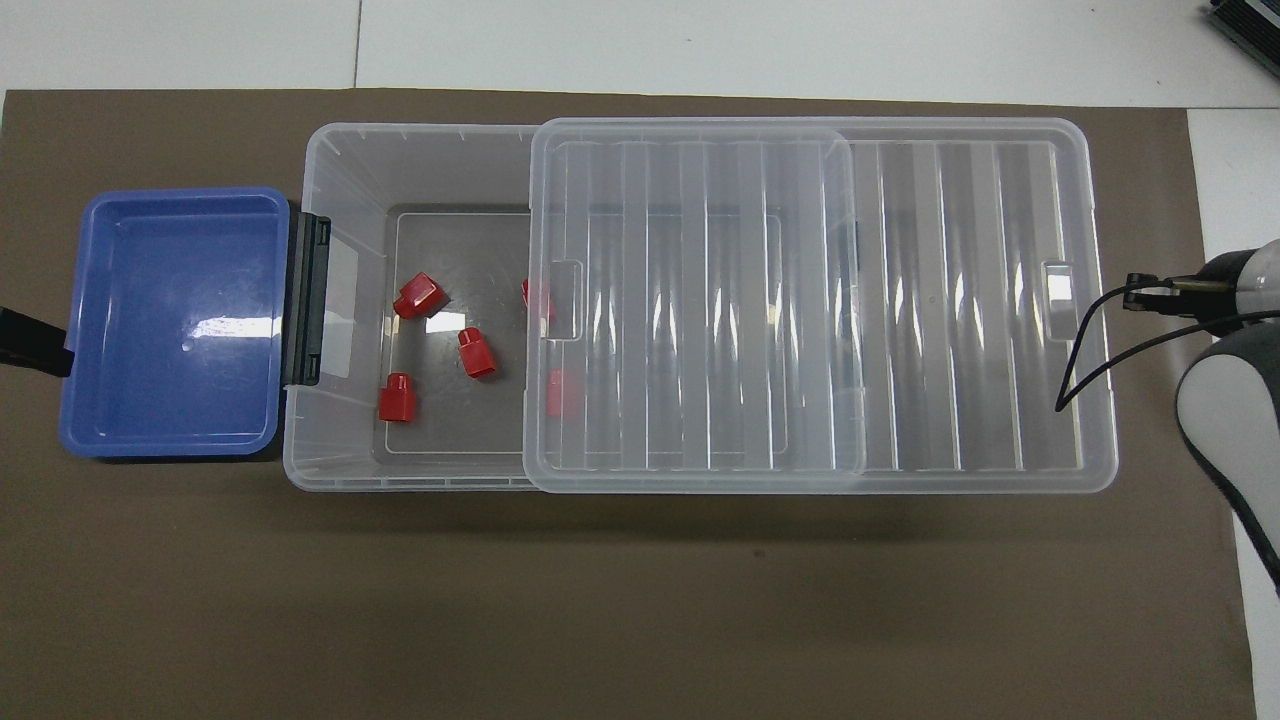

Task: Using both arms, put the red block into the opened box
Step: 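Return the left gripper to rest while the right gripper reaches the lid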

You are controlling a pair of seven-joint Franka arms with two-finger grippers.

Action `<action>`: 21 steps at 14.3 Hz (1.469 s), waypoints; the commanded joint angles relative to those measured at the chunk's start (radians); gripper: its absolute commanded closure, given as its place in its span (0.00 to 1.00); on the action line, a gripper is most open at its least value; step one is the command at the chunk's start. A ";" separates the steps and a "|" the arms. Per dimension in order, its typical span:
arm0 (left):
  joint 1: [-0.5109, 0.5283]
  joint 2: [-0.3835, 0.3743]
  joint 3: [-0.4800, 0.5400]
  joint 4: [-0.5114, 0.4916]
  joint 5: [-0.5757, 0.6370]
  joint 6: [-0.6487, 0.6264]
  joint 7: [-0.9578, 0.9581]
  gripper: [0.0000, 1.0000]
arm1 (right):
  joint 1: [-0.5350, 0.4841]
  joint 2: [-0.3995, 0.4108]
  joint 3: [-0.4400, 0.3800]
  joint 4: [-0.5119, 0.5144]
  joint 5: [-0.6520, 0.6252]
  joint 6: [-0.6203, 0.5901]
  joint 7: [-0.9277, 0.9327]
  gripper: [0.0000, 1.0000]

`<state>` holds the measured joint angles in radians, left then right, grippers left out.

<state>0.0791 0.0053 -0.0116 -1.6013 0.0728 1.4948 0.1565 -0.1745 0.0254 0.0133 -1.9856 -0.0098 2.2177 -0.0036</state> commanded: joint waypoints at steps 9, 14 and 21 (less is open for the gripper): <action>-0.007 -0.065 -0.013 -0.086 -0.015 0.022 0.006 0.00 | 0.145 -0.039 0.005 -0.061 0.017 -0.004 -0.010 1.00; -0.009 -0.068 -0.021 -0.089 -0.015 0.022 0.009 0.00 | 0.234 -0.039 0.005 -0.061 0.037 0.005 0.023 1.00; -0.047 -0.068 -0.021 -0.086 -0.016 0.024 0.008 0.00 | 0.362 -0.039 0.005 -0.061 0.037 0.003 0.114 1.00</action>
<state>0.0383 -0.0308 -0.0404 -1.6538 0.0695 1.4981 0.1573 0.1560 0.0114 0.0188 -2.0198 0.0138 2.2162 0.0730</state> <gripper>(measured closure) 0.000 0.991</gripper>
